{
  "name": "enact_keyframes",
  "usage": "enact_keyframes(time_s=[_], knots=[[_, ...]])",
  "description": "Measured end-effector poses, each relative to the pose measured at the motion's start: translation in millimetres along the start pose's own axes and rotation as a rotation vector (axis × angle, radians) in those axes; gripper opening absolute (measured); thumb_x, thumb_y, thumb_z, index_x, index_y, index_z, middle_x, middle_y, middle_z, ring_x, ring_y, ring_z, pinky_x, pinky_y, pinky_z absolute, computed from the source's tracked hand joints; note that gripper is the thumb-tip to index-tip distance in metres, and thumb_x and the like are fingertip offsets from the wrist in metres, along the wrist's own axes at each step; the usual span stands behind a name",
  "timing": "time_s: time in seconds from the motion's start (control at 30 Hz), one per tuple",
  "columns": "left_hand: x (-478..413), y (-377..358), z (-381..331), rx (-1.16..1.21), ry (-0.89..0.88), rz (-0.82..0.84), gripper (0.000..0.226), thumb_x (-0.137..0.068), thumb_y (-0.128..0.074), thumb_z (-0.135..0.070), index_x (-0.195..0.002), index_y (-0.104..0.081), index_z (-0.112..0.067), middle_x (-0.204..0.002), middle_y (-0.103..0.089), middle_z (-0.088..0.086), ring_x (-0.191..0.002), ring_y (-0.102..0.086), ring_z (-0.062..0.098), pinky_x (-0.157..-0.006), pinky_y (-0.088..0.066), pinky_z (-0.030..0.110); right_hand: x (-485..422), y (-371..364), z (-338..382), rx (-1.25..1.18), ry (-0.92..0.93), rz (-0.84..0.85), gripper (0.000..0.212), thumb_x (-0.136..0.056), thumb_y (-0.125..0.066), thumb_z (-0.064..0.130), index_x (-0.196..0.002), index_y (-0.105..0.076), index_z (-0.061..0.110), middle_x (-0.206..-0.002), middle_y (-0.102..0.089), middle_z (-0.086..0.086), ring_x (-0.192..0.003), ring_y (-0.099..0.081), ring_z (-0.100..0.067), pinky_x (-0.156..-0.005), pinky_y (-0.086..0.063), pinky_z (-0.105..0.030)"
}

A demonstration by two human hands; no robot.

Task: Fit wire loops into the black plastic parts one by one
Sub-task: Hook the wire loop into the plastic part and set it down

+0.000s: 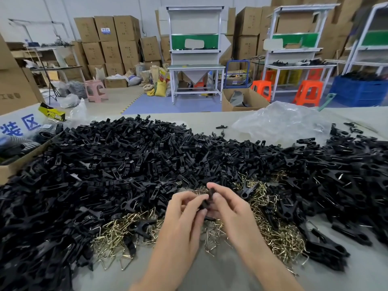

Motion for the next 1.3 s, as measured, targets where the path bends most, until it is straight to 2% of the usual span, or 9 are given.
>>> enact_keyframes(time_s=[0.07, 0.17, 0.27, 0.37, 0.53, 0.77, 0.9, 1.07, 1.3], knots=[[0.7, -4.2, -7.4, -0.048, -0.066, 0.025, 0.032, -0.102, -0.051, -0.024, -0.131, -0.062, -0.017, -0.123, -0.048, -0.006, -0.109, -0.053, 0.003, -0.092, -0.042, 0.007, 1.0, -7.8, -10.8, -0.318, -0.122, 0.021, 0.025, -0.104, -0.052, 0.007, -0.118, -0.071, 0.013, -0.105, -0.077, -0.015, -0.100, -0.074, -0.024, -0.080, -0.060, -0.027], [0.1, -4.4, -5.7, 0.009, -0.048, 0.061, 0.034, -0.104, -0.045, -0.029, -0.135, -0.058, -0.022, -0.124, -0.047, -0.011, -0.111, -0.054, 0.002, -0.089, -0.042, 0.004, 1.5, -8.2, -16.2, -0.506, -0.167, -0.006, 0.023, -0.099, -0.057, 0.006, -0.118, -0.070, 0.007, -0.108, -0.075, -0.020, -0.098, -0.074, -0.025, -0.079, -0.061, -0.028], [0.6, -2.1, -0.4, 0.196, 0.063, 0.066, 0.031, -0.107, -0.043, -0.031, -0.136, -0.054, -0.037, -0.122, -0.055, -0.021, -0.112, -0.060, 0.004, -0.088, -0.047, 0.010, -0.5, 0.4, -17.9, -0.457, -0.147, -0.064, 0.025, -0.101, -0.054, 0.005, -0.122, -0.067, 0.009, -0.106, -0.076, -0.018, -0.094, -0.075, -0.023, -0.081, -0.062, -0.032], [0.1, 7.9, 20.4, 0.432, 0.297, -0.060, 0.035, -0.100, -0.049, -0.031, -0.129, -0.056, -0.050, -0.097, -0.067, -0.013, -0.085, -0.066, 0.004, -0.073, -0.048, 0.009, -2.0, 3.0, -12.0, -0.374, -0.096, -0.066, 0.027, -0.103, -0.051, 0.005, -0.124, -0.067, 0.013, -0.106, -0.076, -0.014, -0.098, -0.074, -0.028, -0.088, -0.061, -0.040], [4.0, -5.6, 41.4, 0.688, 0.548, -0.017, 0.042, -0.101, -0.053, -0.007, -0.129, -0.057, -0.038, -0.099, -0.069, 0.000, -0.078, -0.068, 0.004, -0.068, -0.057, 0.018, 1.5, -1.6, 4.1, -0.182, 0.014, 0.014, 0.034, -0.103, -0.051, 0.003, -0.124, -0.068, 0.025, -0.108, -0.077, -0.002, -0.104, -0.073, -0.017, -0.082, -0.058, -0.022], [5.4, -1.8, 44.2, 0.624, 0.528, -0.058, 0.017, -0.096, -0.065, -0.014, -0.107, -0.066, -0.028, -0.096, -0.076, -0.012, -0.087, -0.071, 0.007, -0.076, -0.052, 0.014, 1.2, -6.3, 2.9, -0.149, 0.045, 0.064, 0.034, -0.101, -0.054, 0.003, -0.120, -0.070, 0.027, -0.108, -0.077, 0.000, -0.104, -0.073, -0.018, -0.083, -0.059, -0.023], [6.5, -4.8, 44.2, 0.622, 0.530, -0.024, 0.015, -0.096, -0.065, -0.018, -0.107, -0.069, -0.028, -0.094, -0.076, -0.011, -0.088, -0.071, 0.008, -0.078, -0.056, 0.023, 1.1, -7.4, 0.8, -0.127, 0.041, 0.074, 0.034, -0.101, -0.056, 0.004, -0.119, -0.071, 0.028, -0.109, -0.077, 0.003, -0.104, -0.073, -0.016, -0.084, -0.058, -0.023], [6.4, -5.3, 39.9, 0.645, 0.500, -0.010, 0.014, -0.097, -0.064, -0.016, -0.106, -0.071, -0.023, -0.092, -0.075, -0.012, -0.087, -0.071, 0.003, -0.070, -0.053, 0.011, 1.0, -8.1, -0.6, -0.138, 0.028, 0.074, 0.033, -0.099, -0.059, 0.002, -0.117, -0.072, 0.026, -0.109, -0.077, 0.003, -0.105, -0.073, -0.016, -0.085, -0.058, -0.023], [4.9, -5.5, 41.2, 0.633, 0.486, -0.005, 0.013, -0.096, -0.065, -0.020, -0.102, -0.072, -0.029, -0.089, -0.075, -0.008, -0.084, -0.071, 0.007, -0.073, -0.055, 0.015, -0.5, -6.1, 0.4, -0.172, 0.017, 0.062, 0.031, -0.098, -0.060, 0.001, -0.114, -0.073, 0.025, -0.107, -0.078, 0.000, -0.102, -0.074, -0.018, -0.081, -0.059, -0.024]])
Point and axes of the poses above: each hand's wrist, its own x-axis away from the middle knuckle, its own y-axis out of the back of the hand, z = x × y, the point moved 10 cm from there along -x, towards the middle knuckle
